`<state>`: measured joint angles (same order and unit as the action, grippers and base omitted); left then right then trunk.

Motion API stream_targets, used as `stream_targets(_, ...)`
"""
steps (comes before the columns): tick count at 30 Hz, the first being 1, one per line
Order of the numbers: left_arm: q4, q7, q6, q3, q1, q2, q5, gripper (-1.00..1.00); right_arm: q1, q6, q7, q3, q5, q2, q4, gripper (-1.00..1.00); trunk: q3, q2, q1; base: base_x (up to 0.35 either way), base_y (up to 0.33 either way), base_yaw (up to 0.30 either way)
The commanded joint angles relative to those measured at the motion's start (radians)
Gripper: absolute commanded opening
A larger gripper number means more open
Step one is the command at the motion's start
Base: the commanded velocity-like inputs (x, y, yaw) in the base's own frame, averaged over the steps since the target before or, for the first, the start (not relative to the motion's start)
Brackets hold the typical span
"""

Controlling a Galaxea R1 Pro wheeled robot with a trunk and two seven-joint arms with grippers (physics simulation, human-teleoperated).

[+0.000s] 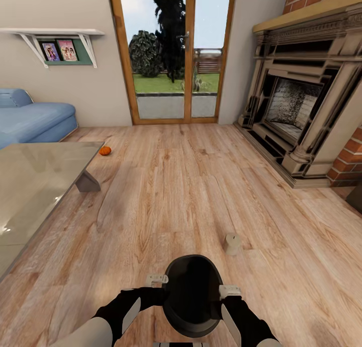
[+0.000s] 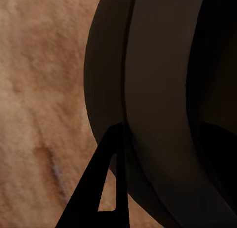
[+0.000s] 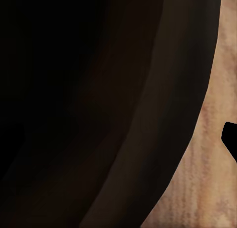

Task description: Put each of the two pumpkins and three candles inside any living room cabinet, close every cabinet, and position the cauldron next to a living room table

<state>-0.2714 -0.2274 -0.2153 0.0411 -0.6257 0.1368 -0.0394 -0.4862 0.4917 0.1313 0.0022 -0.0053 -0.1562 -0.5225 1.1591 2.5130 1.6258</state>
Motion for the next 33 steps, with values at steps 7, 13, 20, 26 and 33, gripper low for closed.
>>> stream_targets(7,-0.002,0.000,-0.006,0.005,0.000,-0.001,0.001,-1.00,0.000,0.006,0.004,-0.003,-0.043,0.002,-0.003,1.00,0.001,0.000,0.000,0.000,0.000,0.000)
stream_targets(13,-0.002,0.000,-0.004,0.005,0.000,0.000,0.001,-1.00,0.000,0.006,0.004,-0.005,-0.124,0.010,-0.019,1.00,0.001,0.000,0.000,0.000,0.000,0.000)
stream_targets(20,-0.002,0.000,-0.004,0.005,0.000,-0.001,0.001,-1.00,0.000,0.005,-0.014,-0.013,-0.125,0.013,-0.045,1.00,0.001,0.000,0.000,0.000,0.000,0.000)
stream_targets(26,-0.002,0.000,-0.004,0.005,0.000,-0.001,0.001,-1.00,0.000,0.006,-0.027,-0.014,-0.125,0.013,-0.052,1.00,0.001,0.000,0.000,0.000,0.000,0.000)
stream_targets(33,-0.002,0.000,-0.004,0.005,0.000,-0.001,0.001,-1.00,0.000,0.007,-0.030,-0.014,-0.125,0.014,-0.053,-1.00,0.001,0.000,0.000,0.000,0.000,0.000)
